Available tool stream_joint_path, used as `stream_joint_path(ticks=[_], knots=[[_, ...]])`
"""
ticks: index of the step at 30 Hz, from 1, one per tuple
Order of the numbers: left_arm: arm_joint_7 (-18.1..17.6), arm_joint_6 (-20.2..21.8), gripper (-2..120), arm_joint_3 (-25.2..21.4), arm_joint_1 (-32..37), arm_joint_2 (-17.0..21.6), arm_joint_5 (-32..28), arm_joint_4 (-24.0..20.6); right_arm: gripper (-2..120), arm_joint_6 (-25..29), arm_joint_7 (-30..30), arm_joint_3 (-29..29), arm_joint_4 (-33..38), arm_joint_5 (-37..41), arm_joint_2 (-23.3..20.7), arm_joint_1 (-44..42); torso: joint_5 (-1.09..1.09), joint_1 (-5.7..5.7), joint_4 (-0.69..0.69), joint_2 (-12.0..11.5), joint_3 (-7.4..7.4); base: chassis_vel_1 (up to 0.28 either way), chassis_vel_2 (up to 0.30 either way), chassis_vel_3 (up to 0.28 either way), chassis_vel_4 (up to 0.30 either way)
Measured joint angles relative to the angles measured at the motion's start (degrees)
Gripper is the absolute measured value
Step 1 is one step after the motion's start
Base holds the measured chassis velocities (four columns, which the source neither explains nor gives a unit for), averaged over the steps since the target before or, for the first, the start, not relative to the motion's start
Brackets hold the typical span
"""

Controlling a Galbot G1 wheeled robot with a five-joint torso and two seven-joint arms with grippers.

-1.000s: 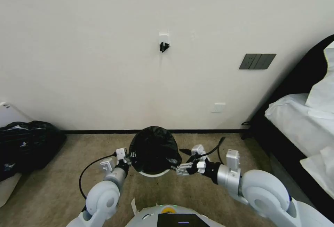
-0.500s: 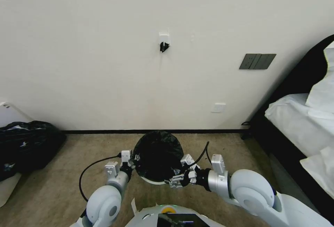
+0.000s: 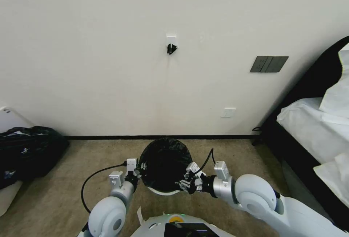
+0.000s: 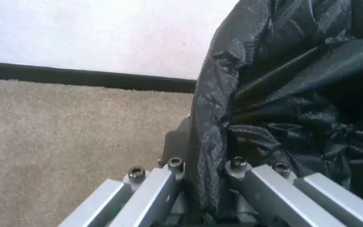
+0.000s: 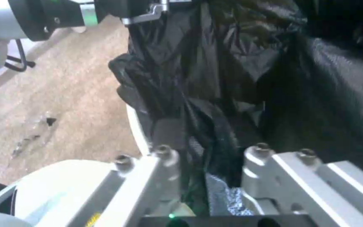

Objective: Place a trash bag onto the trash bin.

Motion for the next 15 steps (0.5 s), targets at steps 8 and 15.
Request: stream_joint_path(ticks=[8,15], knots=[[-1.5,0.0,2,-0.1,-2.0,-0.6,-2.0,1.4,0,0.9,-0.1,-0.4,1.2,-1.6,0.2,-0.6,0.00,0.00,0.00,0.0,0.00,0.000,0.000,0.000,0.000],[-5.2,1.4,2,-0.1,-5.3,-1.8,-9.4,3.0,0,1.5,-1.0,-1.1,4.0,-2.9,0.7,-2.5,-0.01,0.00,0.00,0.0,0.00,0.000,0.000,0.000,0.000]])
